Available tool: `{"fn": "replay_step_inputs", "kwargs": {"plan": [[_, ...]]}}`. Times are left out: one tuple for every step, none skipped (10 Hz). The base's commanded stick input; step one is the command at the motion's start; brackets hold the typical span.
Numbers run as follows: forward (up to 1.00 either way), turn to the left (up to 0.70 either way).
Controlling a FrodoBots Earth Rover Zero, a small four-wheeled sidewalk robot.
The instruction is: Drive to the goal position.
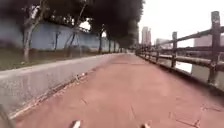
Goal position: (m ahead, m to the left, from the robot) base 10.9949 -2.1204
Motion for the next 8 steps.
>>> {"fn": "replay_step_inputs", "kwargs": {"plan": [[0.70, -0.35], [0.70, -0.34], [0.70, -0.34], [0.70, -0.34], [0.70, -0.34], [0.70, 0.00], [0.70, 0.00], [0.70, 0.00]]}}
